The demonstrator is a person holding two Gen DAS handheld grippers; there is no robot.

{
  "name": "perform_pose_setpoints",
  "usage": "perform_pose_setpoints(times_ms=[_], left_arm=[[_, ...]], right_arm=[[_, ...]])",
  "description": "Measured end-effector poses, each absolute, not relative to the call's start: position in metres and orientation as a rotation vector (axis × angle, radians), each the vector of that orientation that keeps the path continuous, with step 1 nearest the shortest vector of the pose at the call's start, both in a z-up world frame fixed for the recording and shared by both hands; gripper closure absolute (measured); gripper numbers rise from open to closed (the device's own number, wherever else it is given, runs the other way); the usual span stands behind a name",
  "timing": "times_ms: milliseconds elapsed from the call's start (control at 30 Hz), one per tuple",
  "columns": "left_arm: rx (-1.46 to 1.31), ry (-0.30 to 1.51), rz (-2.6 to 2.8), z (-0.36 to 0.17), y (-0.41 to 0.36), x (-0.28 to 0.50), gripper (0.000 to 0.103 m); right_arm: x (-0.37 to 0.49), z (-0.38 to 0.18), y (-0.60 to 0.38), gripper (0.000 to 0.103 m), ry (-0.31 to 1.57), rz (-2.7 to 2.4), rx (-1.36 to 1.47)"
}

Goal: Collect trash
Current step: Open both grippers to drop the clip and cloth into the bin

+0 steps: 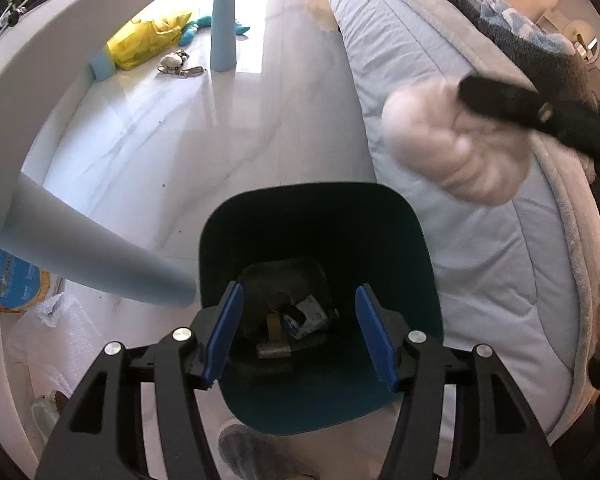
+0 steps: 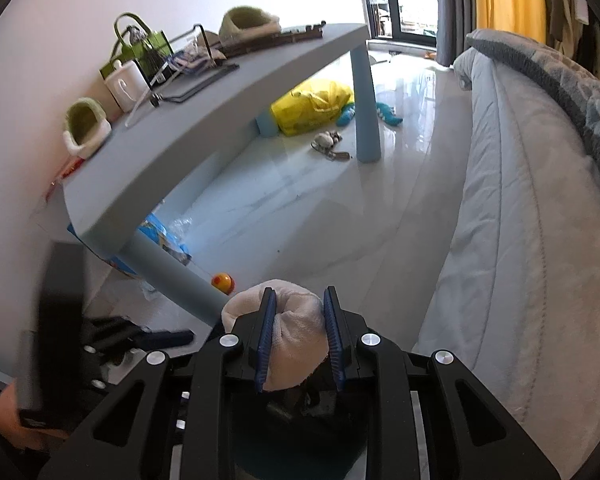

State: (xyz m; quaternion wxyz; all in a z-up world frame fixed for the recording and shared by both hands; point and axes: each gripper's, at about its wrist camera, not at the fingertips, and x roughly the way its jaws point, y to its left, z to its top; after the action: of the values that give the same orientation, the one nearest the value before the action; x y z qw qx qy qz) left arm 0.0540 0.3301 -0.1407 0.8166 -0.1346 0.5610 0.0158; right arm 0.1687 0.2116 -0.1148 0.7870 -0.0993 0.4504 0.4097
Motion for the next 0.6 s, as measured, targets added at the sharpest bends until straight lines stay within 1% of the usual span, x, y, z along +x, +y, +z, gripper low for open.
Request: perform_pose_setpoints(times_ms=[200, 433, 600], left_arm=[[-0.323, 1.092, 0.047, -0.115, 0.341, 0.052, 0.046], [-0.368, 0.937, 0.065, -0.077, 0.352, 0.048, 0.046], [-0.397, 0.869, 0.080, -0.061, 0.360, 0.047, 0.046]], right_arm=[[0.169, -0.130, 0.217, 0.079, 1.003, 0.867, -0.243], [0.165, -0.144, 0.224, 0.079, 1.033, 0.873, -0.276], [0.157, -0.158, 0.232, 0.079, 1.064, 0.885, -0.309]])
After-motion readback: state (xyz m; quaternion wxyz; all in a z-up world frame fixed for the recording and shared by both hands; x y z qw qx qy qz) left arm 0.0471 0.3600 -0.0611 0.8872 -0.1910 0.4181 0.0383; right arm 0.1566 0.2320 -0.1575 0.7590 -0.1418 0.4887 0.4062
